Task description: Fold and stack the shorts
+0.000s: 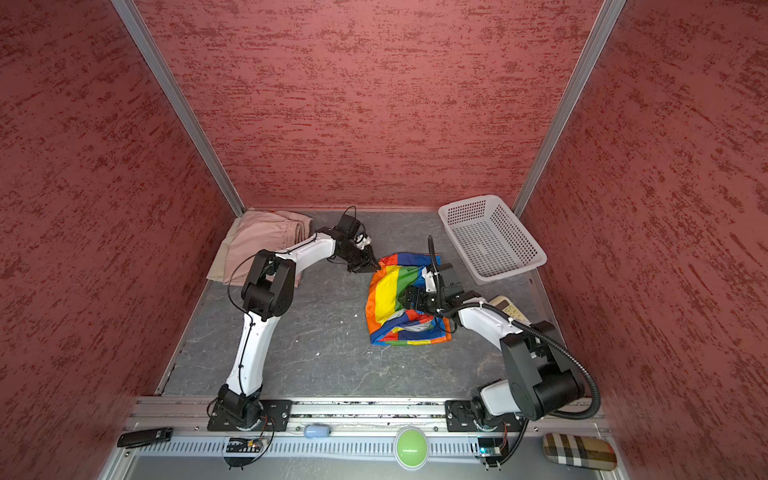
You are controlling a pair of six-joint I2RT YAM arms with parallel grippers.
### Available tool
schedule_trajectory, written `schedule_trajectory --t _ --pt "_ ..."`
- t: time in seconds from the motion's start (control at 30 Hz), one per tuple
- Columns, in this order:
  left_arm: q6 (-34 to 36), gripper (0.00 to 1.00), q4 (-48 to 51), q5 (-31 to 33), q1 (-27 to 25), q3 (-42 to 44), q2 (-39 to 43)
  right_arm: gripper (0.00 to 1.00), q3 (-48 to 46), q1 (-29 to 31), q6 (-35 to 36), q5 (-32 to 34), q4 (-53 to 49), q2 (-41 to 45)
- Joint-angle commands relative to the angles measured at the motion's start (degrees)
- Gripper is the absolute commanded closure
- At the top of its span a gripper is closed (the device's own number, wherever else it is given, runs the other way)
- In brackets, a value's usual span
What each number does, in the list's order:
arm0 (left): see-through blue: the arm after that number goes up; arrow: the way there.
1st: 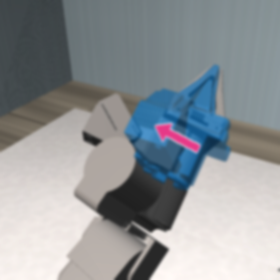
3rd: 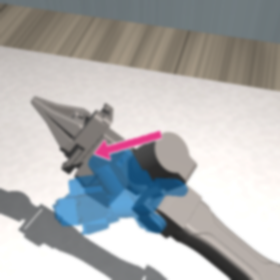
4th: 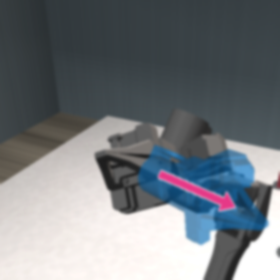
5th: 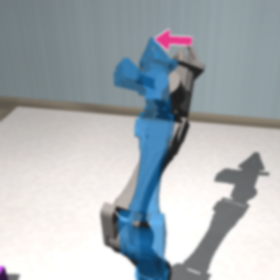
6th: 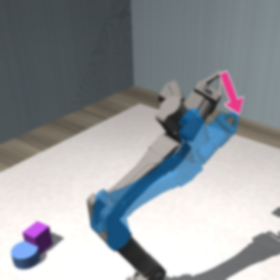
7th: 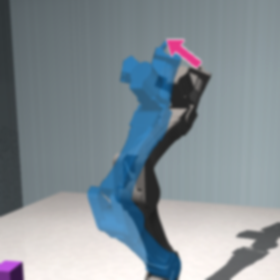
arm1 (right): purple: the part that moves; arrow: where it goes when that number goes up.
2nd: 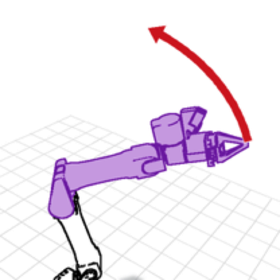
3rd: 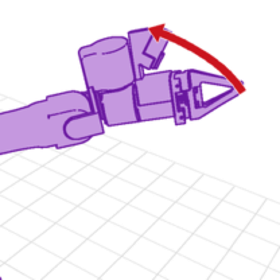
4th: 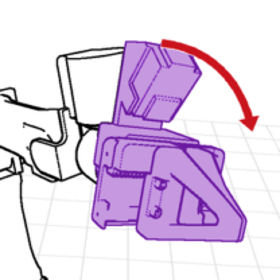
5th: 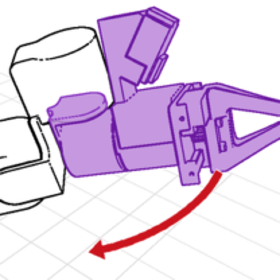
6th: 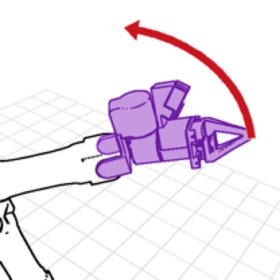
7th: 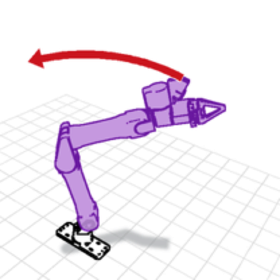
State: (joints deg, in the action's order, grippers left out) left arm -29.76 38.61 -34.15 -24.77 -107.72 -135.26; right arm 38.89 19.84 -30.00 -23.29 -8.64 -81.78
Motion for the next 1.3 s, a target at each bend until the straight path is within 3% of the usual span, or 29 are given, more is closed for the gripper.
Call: schedule_trajectory --t 0.0,0.03,0.2,0.53,0.77,0.9,0.93,0.97,1.0,1.13,1.27 --pt "0.67 0.96 1.03 2.29 0.75 -3.85 -2.39 0.03 -1.92 0.20 0.47 2.41 -0.51 -0.97" --pt "0.67 1.00 1.87 2.18 0.95 -5.44 -3.27 0.03 -2.21 0.20 0.60 2.61 -0.64 -1.18" --pt "1.28 1.00 6.03 4.18 1.98 -12.13 -8.02 0.09 -3.62 0.20 0.03 5.99 -3.04 -1.19" --pt "1.31 1.00 6.64 5.41 6.94 -10.34 -8.78 0.37 -6.16 0.11 0.91 13.80 -9.20 -0.49" --pt "0.29 1.00 4.43 3.50 9.19 -8.83 -6.38 0.36 -4.89 -0.24 0.78 15.71 -12.61 1.54" --pt "-3.27 1.00 -4.72 -0.86 9.13 -3.48 1.47 0.20 0.87 -0.24 0.02 13.02 -14.50 8.20" --pt "-4.42 0.70 -7.09 -1.50 9.13 -1.78 4.17 0.14 2.83 -0.24 -0.22 12.19 -14.80 9.64" --pt "-5.70 0.09 -9.03 -1.66 9.13 0.06 6.92 0.08 5.12 -0.24 -0.32 11.07 -14.83 10.33" --pt "-6.77 0.00 -11.32 -2.85 9.34 1.82 9.21 0.02 7.02 -0.24 -0.41 9.89 -14.67 10.32" --pt "-19.89 0.01 -28.14 -11.18 10.40 14.61 18.25 0.01 13.62 -0.26 -1.87 2.80 -8.47 5.94" --pt "-37.04 0.01 -53.60 -12.01 8.83 34.20 27.38 0.01 18.56 -0.26 -7.50 -4.47 3.65 -3.95"
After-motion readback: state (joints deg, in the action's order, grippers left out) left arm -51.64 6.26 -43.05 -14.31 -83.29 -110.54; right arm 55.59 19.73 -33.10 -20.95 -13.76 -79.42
